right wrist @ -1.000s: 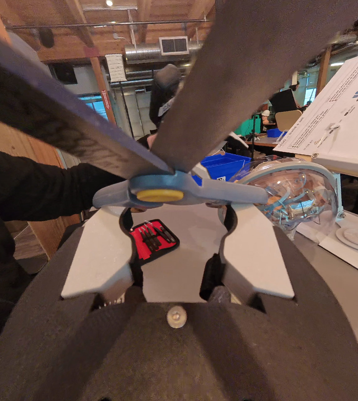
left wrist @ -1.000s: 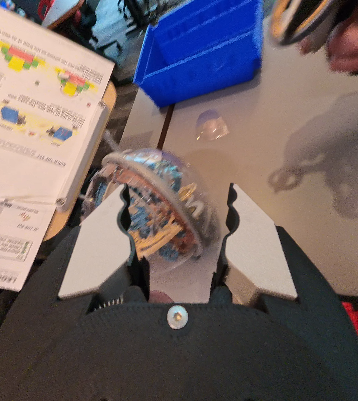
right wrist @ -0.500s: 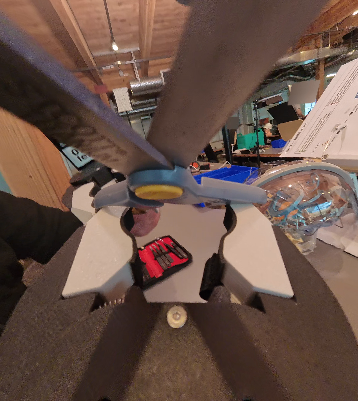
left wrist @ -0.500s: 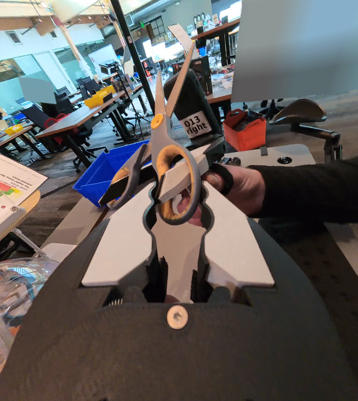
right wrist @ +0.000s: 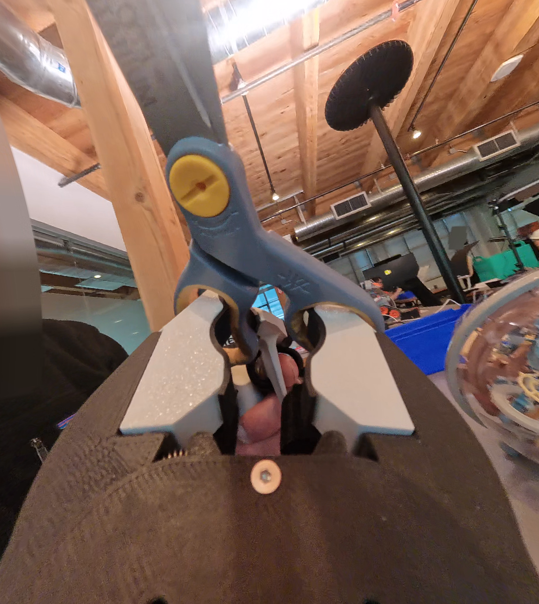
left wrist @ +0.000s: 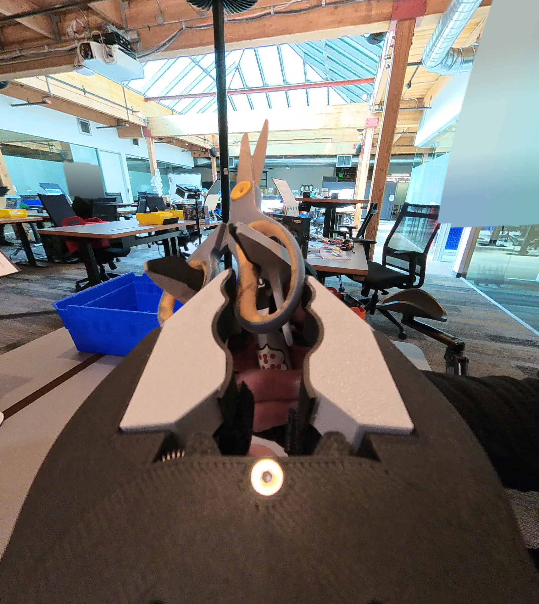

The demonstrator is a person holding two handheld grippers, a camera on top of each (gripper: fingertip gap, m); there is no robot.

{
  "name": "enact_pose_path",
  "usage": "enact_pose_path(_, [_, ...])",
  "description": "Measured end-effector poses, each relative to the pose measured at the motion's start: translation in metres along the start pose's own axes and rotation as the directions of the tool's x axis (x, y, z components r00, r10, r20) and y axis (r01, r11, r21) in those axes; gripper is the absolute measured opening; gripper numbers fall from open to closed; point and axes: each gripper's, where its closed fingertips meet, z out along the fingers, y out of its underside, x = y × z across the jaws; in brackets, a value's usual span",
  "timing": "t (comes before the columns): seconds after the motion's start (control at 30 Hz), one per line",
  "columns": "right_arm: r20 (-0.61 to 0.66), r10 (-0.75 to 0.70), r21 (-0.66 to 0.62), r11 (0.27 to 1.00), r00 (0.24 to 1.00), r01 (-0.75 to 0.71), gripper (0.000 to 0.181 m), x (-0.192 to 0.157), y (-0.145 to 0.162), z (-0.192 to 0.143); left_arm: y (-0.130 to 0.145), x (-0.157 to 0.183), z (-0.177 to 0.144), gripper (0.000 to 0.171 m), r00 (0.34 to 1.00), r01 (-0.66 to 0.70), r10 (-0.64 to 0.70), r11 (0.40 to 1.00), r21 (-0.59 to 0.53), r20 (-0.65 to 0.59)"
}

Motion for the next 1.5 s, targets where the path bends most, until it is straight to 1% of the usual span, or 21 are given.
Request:
enact_pose_path(0.03, [0.002,0.004,-0.009,1.0,1.0,-0.004,0.04,0.0,0.0,-0.002,0.002,-0.001,0.001,0.037,1.0,0.016,-0.016,1.0,-0.002,0.001])
enact_pose_path(0.13, [0.006,-0.008,-0.044,0.999,1.0,0.009,0.029,0.002,0.004,-0.004,0.004,-0.005,0.001,0.037,0.999,0.033,-0.032,0.999,-0.011,0.012])
enact_pose_path(0.23, [-0.007,-0.052,-0.081,0.995,0.999,0.052,0.027,0.001,0.007,-0.002,0.0,-0.008,-0.006,0.04,0.998,-0.018,0.019,1.0,-0.021,0.057])
enact_pose_path(0.27, [-0.015,-0.063,-0.063,0.996,0.998,0.062,0.02,0.002,0.002,-0.003,-0.002,-0.009,-0.011,0.044,0.997,-0.036,0.038,0.999,-0.026,0.07])
enact_pose_path(0.33, [-0.06,-0.084,-0.063,0.995,0.995,0.08,0.02,0.008,-0.006,-0.01,-0.003,-0.012,-0.023,0.053,0.994,-0.056,0.06,0.997,-0.054,0.087])
enact_pose_path(0.4, [-0.14,-0.122,-0.115,0.988,0.983,0.106,0.02,0.021,-0.006,-0.018,-0.007,-0.024,-0.041,0.053,0.987,-0.096,0.106,0.991,-0.088,0.12])
enact_pose_path(0.47, [-0.181,-0.111,-0.134,0.987,0.977,0.087,0.019,0.029,-0.006,-0.024,-0.017,-0.05,-0.064,0.051,0.962,-0.193,0.221,0.967,-0.167,0.162])
enact_pose_path(0.5, [-0.206,-0.116,-0.15,0.985,0.972,0.086,0.019,0.035,-0.005,-0.027,-0.019,-0.071,-0.076,0.051,0.931,-0.264,0.315,0.93,-0.257,0.185])
enact_pose_path(0.53, [-0.238,-0.13,-0.184,0.979,0.962,0.087,0.019,0.041,-0.001,-0.029,-0.02,-0.094,-0.09,0.054,0.885,-0.335,0.424,0.866,-0.37,0.192])
enact_pose_path(0.63, [-0.295,-0.163,-0.29,0.954,0.941,0.074,0.019,0.053,0.013,-0.032,-0.017,-0.173,-0.137,0.063,0.721,-0.445,0.685,0.572,-0.689,0.104])
enact_pose_path(0.67, [-0.323,-0.182,-0.33,0.941,0.929,0.07,0.019,0.06,0.019,-0.035,-0.01,-0.189,-0.148,0.074,0.723,-0.446,0.69,0.503,-0.74,0.033])
enact_pose_path(0.73, [-0.35,-0.215,-0.39,0.918,0.912,0.067,0.019,0.068,0.029,-0.039,-0.001,-0.225,-0.167,0.082,0.748,-0.406,0.663,0.414,-0.815,-0.035])
enact_pose_path(0.83, [-0.357,-0.223,-0.429,0.902,0.907,0.052,0.019,0.074,0.038,-0.042,0.018,-0.257,-0.179,0.085,0.795,-0.404,0.587,0.323,-0.856,-0.154])
enact_pose_path(0.9, [-0.363,-0.222,-0.447,0.894,0.905,0.04,0.019,0.077,0.042,-0.045,0.029,-0.265,-0.178,0.08,0.832,-0.4,0.521,0.323,-0.857,-0.192])
enact_pose_path(0.97, [-0.364,-0.212,-0.448,0.894,0.907,0.029,0.019,0.078,0.044,-0.046,0.041,-0.276,-0.181,0.079,0.888,-0.316,0.438,0.365,-0.876,-0.138])
enact_pose_path(1.1, [-0.358,-0.192,-0.445,0.896,0.914,0.014,0.02,0.078,0.047,-0.045,0.042,-0.273,-0.163,0.067,0.955,-0.209,0.297,0.62,-0.757,-0.02])
enact_pose_path(1.13, [-0.357,-0.188,-0.448,0.894,0.915,0.009,0.02,0.079,0.049,-0.045,0.038,-0.27,-0.159,0.059,0.964,-0.187,0.267,0.671,-0.718,-0.002])
enact_pose_path(1.2, [-0.358,-0.182,-0.458,0.889,0.916,-0.003,0.02,0.081,0.054,-0.045,0.033,-0.266,-0.154,0.041,0.967,-0.182,0.255,0.724,-0.666,0.012])
enact_pose_path(1.4, [-0.367,-0.173,-0.457,0.889,0.914,-0.015,0.019,0.084,0.055,-0.047,0.048,-0.244,-0.139,0.062,0.931,-0.303,0.36,0.673,-0.675,-0.06])
enact_pose_path(1.47, [-0.372,-0.165,-0.449,0.893,0.913,-0.021,0.02,0.086,0.054,-0.049,0.052,-0.237,-0.132,0.066,0.907,-0.354,0.41,0.612,-0.707,-0.099])
enact_pose_path(1.5, [-0.375,-0.162,-0.447,0.894,0.913,-0.025,0.02,0.087,0.054,-0.05,0.055,-0.232,-0.13,0.061,0.903,-0.367,0.408,0.574,-0.732,-0.133])
